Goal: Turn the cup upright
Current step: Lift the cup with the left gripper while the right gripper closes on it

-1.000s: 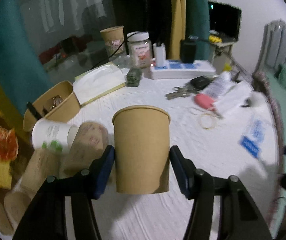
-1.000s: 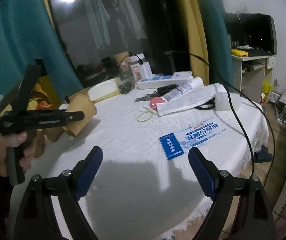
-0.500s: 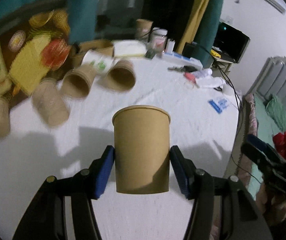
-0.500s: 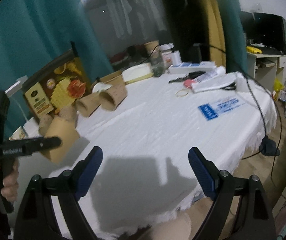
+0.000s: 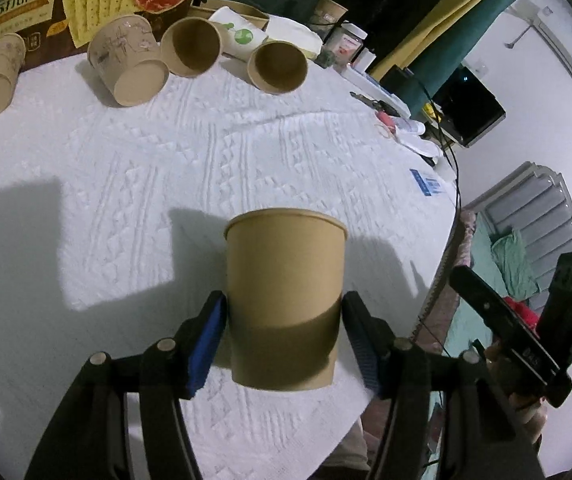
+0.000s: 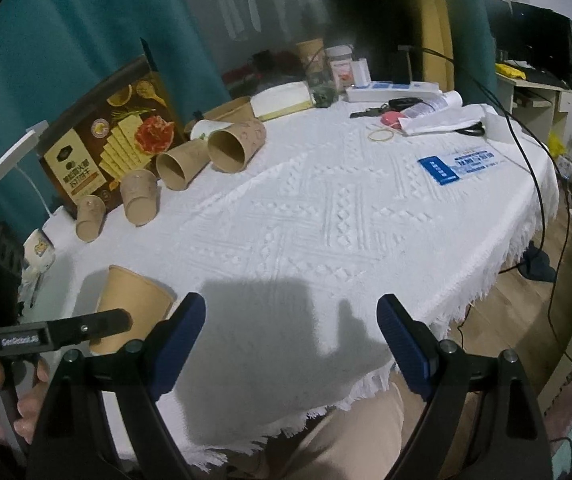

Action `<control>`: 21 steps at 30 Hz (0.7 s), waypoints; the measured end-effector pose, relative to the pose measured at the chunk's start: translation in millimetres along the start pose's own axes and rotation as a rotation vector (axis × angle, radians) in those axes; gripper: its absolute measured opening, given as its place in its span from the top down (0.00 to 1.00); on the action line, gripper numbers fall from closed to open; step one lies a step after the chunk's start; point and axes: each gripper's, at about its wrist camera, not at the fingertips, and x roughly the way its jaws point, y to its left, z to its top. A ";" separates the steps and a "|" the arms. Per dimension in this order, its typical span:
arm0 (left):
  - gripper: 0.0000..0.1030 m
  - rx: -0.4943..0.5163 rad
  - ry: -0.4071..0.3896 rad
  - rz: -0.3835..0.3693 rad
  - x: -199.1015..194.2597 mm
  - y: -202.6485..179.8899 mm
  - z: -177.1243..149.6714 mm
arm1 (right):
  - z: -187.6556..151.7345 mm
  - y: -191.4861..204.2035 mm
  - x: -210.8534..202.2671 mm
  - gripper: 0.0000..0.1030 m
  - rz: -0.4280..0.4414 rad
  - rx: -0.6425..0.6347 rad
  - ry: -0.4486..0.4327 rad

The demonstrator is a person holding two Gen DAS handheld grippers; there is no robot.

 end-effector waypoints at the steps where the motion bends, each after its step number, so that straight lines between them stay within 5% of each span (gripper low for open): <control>1: 0.30 0.001 -0.005 -0.001 -1.9 0.3 -0.3 | 0.8 -0.3 0.3 0.16 -0.006 0.003 0.003; 7: 0.23 -0.007 -0.022 -0.042 -11.1 2.8 -4.0 | 7.4 8.2 3.4 0.16 0.006 -0.008 0.022; 13: 0.23 0.023 -0.098 -0.053 -44.8 9.4 -11.0 | 16.3 52.3 18.4 0.17 0.158 -0.106 0.084; 21: 0.23 0.099 -0.272 0.208 -91.3 40.2 -32.5 | 16.1 105.0 65.3 0.17 0.330 -0.073 0.253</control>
